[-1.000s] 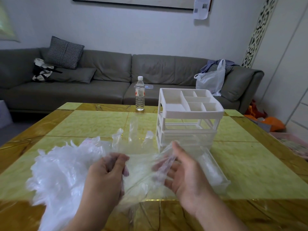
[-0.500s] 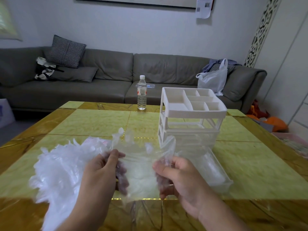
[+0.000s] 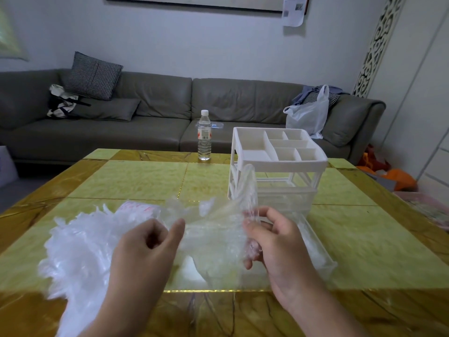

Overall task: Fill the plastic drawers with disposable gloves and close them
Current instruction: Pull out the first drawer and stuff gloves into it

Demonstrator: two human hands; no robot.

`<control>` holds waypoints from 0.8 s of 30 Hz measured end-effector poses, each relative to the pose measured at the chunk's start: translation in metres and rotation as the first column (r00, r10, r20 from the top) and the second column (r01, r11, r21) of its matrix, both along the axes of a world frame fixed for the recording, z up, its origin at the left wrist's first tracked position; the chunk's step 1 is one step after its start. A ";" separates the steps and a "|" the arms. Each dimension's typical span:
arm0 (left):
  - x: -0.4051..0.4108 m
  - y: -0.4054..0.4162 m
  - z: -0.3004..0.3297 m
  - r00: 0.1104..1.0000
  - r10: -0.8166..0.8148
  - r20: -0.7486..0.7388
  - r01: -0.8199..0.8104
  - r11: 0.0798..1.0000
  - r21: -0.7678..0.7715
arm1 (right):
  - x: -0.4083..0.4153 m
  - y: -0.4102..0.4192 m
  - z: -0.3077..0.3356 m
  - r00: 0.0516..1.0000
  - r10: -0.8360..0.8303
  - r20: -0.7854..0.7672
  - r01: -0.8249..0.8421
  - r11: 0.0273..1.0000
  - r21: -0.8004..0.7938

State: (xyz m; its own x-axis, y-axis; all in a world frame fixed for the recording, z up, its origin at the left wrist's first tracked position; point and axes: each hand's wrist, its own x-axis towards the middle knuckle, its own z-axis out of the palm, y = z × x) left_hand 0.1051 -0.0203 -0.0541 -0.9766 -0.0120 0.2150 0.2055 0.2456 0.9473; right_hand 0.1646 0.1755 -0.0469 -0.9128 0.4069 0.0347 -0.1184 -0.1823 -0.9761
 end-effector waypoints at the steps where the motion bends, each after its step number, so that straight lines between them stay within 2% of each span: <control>1: 0.004 0.002 0.002 0.996 -0.091 0.010 0.091 0.996 0.017 | 0.002 -0.002 0.000 1.000 0.005 -0.016 -0.004 0.999 0.045; 3: 0.010 0.008 0.005 0.927 -0.356 0.117 0.330 0.924 0.194 | 0.005 -0.007 -0.002 0.998 0.034 -0.056 -0.020 0.970 0.244; 4: 0.011 0.010 0.006 0.852 -0.491 0.183 0.418 0.847 0.327 | 0.006 -0.010 -0.003 0.994 0.064 -0.088 -0.025 0.920 0.392; 6: 0.010 0.011 0.007 0.708 -0.663 0.243 0.475 0.701 0.532 | 0.010 -0.016 -0.007 0.971 0.164 -0.172 -0.001 0.725 0.689; 7: 0.009 0.010 0.008 0.679 -0.688 0.258 0.457 0.670 0.584 | 0.011 -0.019 -0.010 0.955 0.214 -0.204 0.043 0.584 0.811; 9: 0.006 0.005 0.011 0.674 -0.679 0.291 0.391 0.662 0.639 | 0.012 -0.022 -0.012 0.937 0.290 -0.194 0.109 0.286 0.952; 11: 0.003 0.002 0.011 0.714 -0.625 0.315 0.342 0.704 0.622 | 0.011 -0.021 -0.013 0.935 0.333 -0.122 0.090 0.108 0.990; 13: -0.001 0.000 0.010 0.776 -0.546 0.315 0.300 0.760 0.577 | 0.010 -0.019 -0.014 0.934 0.352 -0.064 0.060 0.025 0.998; 16: -0.003 -0.004 0.010 0.824 -0.484 0.295 0.265 0.788 0.555 | 0.008 -0.017 -0.014 0.930 0.367 -0.020 0.035 -0.035 0.999; 18: -0.004 -0.006 0.009 0.843 -0.462 0.275 0.250 0.790 0.560 | 0.009 -0.015 -0.010 0.935 0.354 0.004 0.003 -0.020 1.000; 19: -0.005 -0.007 0.008 0.853 -0.454 0.258 0.249 0.788 0.563 | 0.011 -0.013 -0.008 0.945 0.328 0.017 -0.026 0.024 0.999; 20: -0.006 -0.007 0.008 0.862 -0.448 0.237 0.247 0.780 0.575 | 0.012 -0.012 -0.008 0.956 0.290 0.034 -0.069 0.113 0.991; 21: -0.007 -0.007 0.008 0.870 -0.443 0.215 0.244 0.766 0.594 | 0.013 -0.014 -0.008 0.968 0.246 0.043 -0.112 0.275 0.955; 22: -0.007 -0.007 0.008 0.876 -0.443 0.192 0.244 0.750 0.615 | 0.013 -0.017 -0.006 0.982 0.188 0.026 -0.117 0.493 0.862; 23: -0.007 -0.007 0.008 0.880 -0.444 0.170 0.246 0.732 0.635 | 0.012 -0.019 -0.005 0.995 0.099 0.031 -0.093 0.727 0.680; 24: -0.006 -0.006 0.008 0.883 -0.444 0.151 0.249 0.717 0.651 | 0.010 -0.021 -0.002 0.993 0.037 0.112 -0.080 0.908 0.411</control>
State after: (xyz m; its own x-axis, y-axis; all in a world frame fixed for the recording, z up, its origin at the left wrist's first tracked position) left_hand 0.0989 -0.0262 -0.0464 -0.9511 0.3090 0.0043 -0.1337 -0.4241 0.8957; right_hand 0.1743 0.1543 -0.0494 -0.9421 0.3211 0.0965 -0.0186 0.2374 -0.9712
